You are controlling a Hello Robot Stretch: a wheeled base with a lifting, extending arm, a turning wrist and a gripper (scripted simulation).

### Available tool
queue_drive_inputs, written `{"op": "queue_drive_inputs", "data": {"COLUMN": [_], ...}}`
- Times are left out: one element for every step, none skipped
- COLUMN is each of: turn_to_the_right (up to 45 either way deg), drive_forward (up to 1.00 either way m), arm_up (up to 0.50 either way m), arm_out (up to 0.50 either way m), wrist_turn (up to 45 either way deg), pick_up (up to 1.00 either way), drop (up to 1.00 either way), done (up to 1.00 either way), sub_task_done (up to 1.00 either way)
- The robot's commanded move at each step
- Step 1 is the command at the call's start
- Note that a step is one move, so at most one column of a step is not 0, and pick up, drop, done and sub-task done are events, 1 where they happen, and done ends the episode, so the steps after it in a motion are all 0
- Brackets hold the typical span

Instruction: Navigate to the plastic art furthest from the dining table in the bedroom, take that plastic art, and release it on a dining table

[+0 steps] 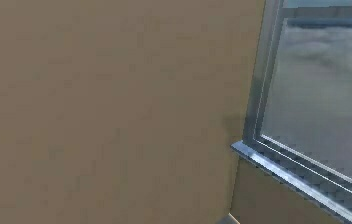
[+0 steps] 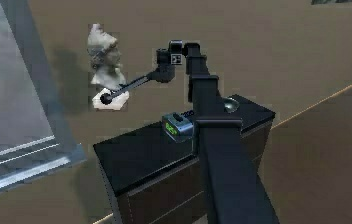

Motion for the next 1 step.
{"op": "queue_drive_inputs", "data": {"turn_to_the_right": [0.0], "drive_forward": [0.00], "arm_up": [0.00], "arm_out": [0.00], "wrist_turn": [-45.0], "pick_up": [0.00], "drop": [0.00], "done": [0.00], "sub_task_done": [0.00]}}
